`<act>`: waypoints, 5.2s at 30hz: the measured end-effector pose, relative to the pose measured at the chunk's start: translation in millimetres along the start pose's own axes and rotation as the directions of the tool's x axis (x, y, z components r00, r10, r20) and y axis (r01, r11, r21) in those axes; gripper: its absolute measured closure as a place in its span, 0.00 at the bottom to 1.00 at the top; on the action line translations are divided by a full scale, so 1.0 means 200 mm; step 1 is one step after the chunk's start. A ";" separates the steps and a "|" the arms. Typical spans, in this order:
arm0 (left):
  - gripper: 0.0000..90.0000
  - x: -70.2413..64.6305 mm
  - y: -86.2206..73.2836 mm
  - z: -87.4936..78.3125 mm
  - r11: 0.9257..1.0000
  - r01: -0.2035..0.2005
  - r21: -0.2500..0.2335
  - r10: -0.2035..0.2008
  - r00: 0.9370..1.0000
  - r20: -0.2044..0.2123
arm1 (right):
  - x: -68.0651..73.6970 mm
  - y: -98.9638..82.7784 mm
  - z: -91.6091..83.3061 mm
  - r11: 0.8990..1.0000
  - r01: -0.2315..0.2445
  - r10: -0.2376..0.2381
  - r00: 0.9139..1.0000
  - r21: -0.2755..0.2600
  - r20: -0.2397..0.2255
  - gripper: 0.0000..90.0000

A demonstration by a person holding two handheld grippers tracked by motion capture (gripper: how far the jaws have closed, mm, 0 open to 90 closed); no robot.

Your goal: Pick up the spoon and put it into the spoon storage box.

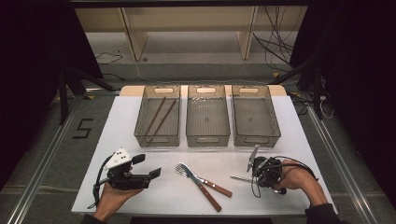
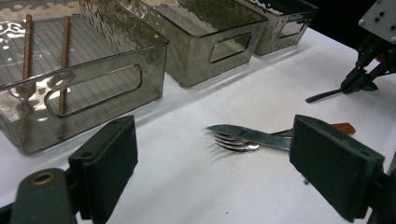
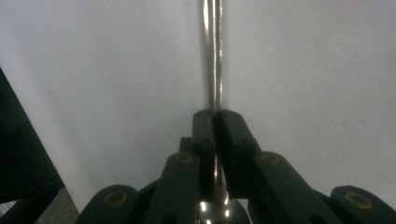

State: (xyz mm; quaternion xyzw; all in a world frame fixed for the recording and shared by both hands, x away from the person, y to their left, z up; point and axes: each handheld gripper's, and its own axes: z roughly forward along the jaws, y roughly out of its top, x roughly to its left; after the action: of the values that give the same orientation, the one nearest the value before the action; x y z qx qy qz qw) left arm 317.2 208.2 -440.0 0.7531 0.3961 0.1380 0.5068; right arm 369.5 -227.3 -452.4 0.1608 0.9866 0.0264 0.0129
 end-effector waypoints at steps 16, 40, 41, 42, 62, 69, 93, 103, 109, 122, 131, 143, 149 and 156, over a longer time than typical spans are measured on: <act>0.17 0.01 0.00 0.00 1.000 0.001 0.004 -0.001 1.000 -0.004 | 0.00 0.01 -0.15 0.988 -0.054 0.059 0.998 -0.145 0.030 0.96; 0.17 0.01 0.00 -0.02 1.000 0.008 -0.015 -0.008 1.000 -0.009 | -0.20 0.15 -0.39 0.724 -0.307 0.294 0.948 -0.617 -0.126 0.96; 0.17 0.01 0.00 -0.02 1.000 0.007 -0.015 -0.007 1.000 -0.009 | -0.20 0.16 -0.40 0.712 -0.316 0.305 0.944 -0.627 -0.129 0.96; 0.17 0.01 0.00 -0.02 1.000 0.006 -0.016 -0.006 1.000 -0.010 | -0.21 0.17 -0.41 0.701 -0.321 0.311 0.941 -0.637 -0.131 0.96; 0.17 0.02 0.00 -0.04 0.999 -0.012 -0.051 0.010 1.000 -0.025 | -0.31 0.33 -0.48 0.570 -0.390 0.422 0.894 -0.723 -0.150 0.96; 0.17 0.02 0.00 -0.04 0.998 -0.005 -0.065 0.003 1.000 -0.027 | -0.35 0.42 -0.49 0.563 -0.396 0.437 0.888 -0.725 -0.146 0.96; 0.17 0.03 -0.01 -0.04 0.997 -0.019 -0.069 0.017 0.999 -0.032 | -0.49 0.61 -0.44 0.529 -0.444 0.513 0.846 -0.723 -0.145 0.96; 0.17 0.02 -0.01 -0.04 0.997 -0.020 -0.071 0.017 0.999 -0.033 | -0.52 0.64 -0.38 0.531 -0.468 0.537 0.831 -0.707 -0.147 0.96; 0.17 0.02 -0.01 -0.04 0.997 -0.021 -0.072 0.019 0.999 -0.031 | -0.53 0.64 -0.36 0.534 -0.474 0.543 0.827 -0.700 -0.145 0.96; 0.17 0.02 -0.01 -0.04 0.997 -0.022 -0.073 0.020 0.999 -0.031 | -0.54 0.68 -0.30 0.549 -0.489 0.559 0.818 -0.678 -0.137 0.96; 0.17 0.02 -0.01 -0.04 0.997 -0.021 -0.070 0.018 0.999 -0.031 | -0.55 0.66 -0.23 0.547 -0.522 0.585 0.798 -0.655 -0.147 0.88; 0.17 0.02 -0.01 -0.04 0.997 -0.019 -0.075 0.017 0.999 -0.031 | -0.49 0.62 -0.29 0.571 -0.500 0.565 0.814 -0.651 -0.130 0.52; 0.17 0.02 -0.01 -0.04 0.997 -0.018 -0.077 0.015 0.999 -0.035 | -0.38 0.59 -0.34 0.597 -0.464 0.533 0.839 -0.655 -0.109 0.41; 0.17 0.02 -0.01 -0.04 0.997 -0.018 -0.079 0.015 0.999 -0.037 | -0.20 0.51 -0.36 0.628 -0.425 0.482 0.870 -0.652 -0.102 0.36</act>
State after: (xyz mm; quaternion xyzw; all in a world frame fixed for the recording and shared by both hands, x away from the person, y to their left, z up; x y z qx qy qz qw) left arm 313.6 217.2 -438.6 0.7331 0.3935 0.1715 0.5276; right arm 436.7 -146.7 -374.6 0.3896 0.8390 0.3659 0.1018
